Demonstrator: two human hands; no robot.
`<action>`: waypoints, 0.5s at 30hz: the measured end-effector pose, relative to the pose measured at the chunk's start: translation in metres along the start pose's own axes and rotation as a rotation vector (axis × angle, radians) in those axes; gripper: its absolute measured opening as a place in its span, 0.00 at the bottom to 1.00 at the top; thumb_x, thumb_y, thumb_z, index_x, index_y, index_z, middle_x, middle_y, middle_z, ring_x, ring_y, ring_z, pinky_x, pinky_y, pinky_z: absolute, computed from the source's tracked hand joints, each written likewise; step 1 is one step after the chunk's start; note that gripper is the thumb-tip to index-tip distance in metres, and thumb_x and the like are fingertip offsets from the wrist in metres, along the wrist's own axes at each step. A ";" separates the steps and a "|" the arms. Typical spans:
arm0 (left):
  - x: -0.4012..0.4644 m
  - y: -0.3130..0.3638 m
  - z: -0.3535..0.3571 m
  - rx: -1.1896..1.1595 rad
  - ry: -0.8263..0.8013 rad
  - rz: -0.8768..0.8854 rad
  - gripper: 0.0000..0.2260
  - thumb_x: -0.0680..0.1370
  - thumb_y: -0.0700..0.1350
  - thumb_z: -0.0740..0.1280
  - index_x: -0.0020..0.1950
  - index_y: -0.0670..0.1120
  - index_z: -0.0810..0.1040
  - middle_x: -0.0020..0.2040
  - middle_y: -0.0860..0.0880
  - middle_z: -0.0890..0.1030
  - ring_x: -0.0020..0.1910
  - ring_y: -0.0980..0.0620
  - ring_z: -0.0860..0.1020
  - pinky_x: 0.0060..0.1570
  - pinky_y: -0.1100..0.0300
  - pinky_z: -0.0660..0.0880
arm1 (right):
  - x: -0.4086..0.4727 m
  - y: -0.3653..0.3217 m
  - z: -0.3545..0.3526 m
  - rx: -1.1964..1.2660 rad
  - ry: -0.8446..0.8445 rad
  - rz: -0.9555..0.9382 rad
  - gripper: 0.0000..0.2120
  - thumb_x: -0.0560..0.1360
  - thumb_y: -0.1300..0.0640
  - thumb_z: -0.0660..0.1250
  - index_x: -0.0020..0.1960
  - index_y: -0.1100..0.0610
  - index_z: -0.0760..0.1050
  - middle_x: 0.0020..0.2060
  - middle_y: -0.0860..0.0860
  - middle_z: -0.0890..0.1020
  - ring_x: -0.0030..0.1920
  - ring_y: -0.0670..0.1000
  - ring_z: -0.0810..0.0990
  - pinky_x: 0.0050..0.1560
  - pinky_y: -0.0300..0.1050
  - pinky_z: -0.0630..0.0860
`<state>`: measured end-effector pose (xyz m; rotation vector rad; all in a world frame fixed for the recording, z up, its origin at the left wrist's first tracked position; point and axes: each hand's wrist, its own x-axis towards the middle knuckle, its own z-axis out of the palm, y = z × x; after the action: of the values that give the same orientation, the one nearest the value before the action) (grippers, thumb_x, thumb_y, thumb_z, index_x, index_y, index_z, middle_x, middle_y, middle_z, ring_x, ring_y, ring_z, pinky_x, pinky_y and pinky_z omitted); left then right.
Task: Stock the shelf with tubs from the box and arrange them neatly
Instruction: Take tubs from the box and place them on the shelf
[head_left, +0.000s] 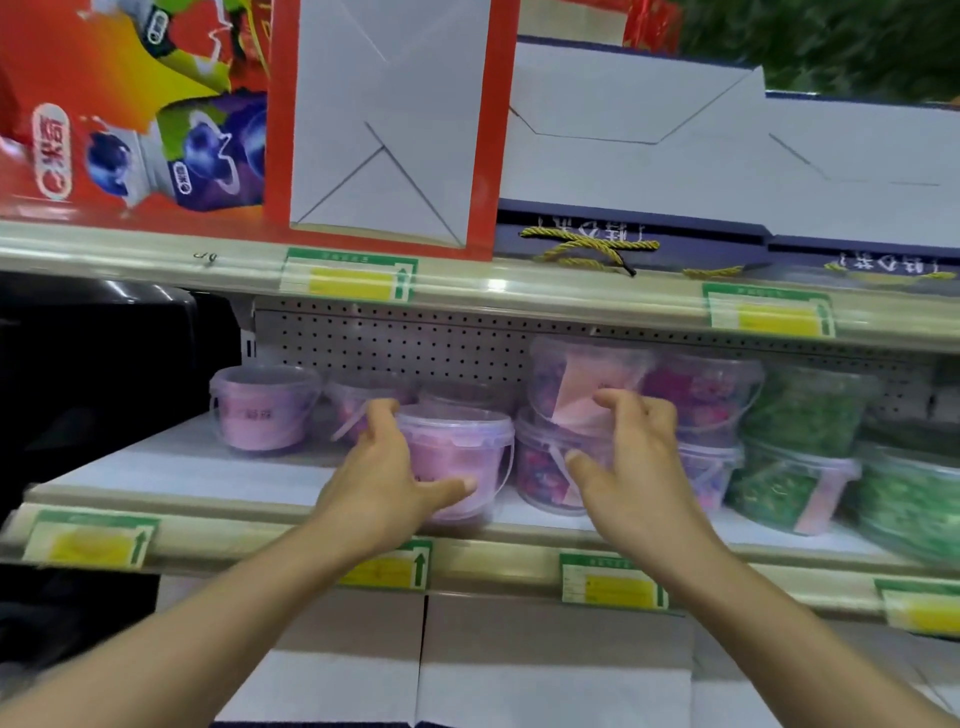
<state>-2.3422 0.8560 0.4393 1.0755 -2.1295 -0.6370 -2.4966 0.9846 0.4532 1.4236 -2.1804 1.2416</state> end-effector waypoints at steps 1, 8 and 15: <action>0.000 0.001 0.002 0.036 0.016 0.014 0.42 0.69 0.57 0.73 0.72 0.47 0.51 0.73 0.46 0.64 0.67 0.45 0.70 0.62 0.48 0.70 | 0.004 0.001 0.003 -0.013 -0.030 0.011 0.26 0.75 0.59 0.64 0.70 0.55 0.60 0.64 0.52 0.59 0.65 0.54 0.64 0.66 0.42 0.61; 0.013 0.002 0.010 0.174 0.042 0.030 0.37 0.69 0.57 0.73 0.68 0.46 0.55 0.68 0.44 0.70 0.64 0.42 0.72 0.57 0.47 0.73 | 0.014 0.012 0.009 -0.168 -0.135 0.047 0.31 0.75 0.55 0.63 0.74 0.55 0.53 0.70 0.53 0.56 0.70 0.56 0.55 0.71 0.50 0.58; 0.016 -0.008 0.018 0.317 0.041 0.032 0.37 0.70 0.60 0.70 0.70 0.49 0.55 0.65 0.44 0.72 0.59 0.42 0.75 0.52 0.46 0.75 | -0.010 0.030 -0.005 -0.231 -0.146 -0.129 0.35 0.74 0.53 0.65 0.75 0.53 0.52 0.73 0.50 0.56 0.72 0.50 0.51 0.71 0.43 0.53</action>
<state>-2.3585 0.8410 0.4273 1.2061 -2.2556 -0.2628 -2.5183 0.9993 0.4347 1.5701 -2.1997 0.8355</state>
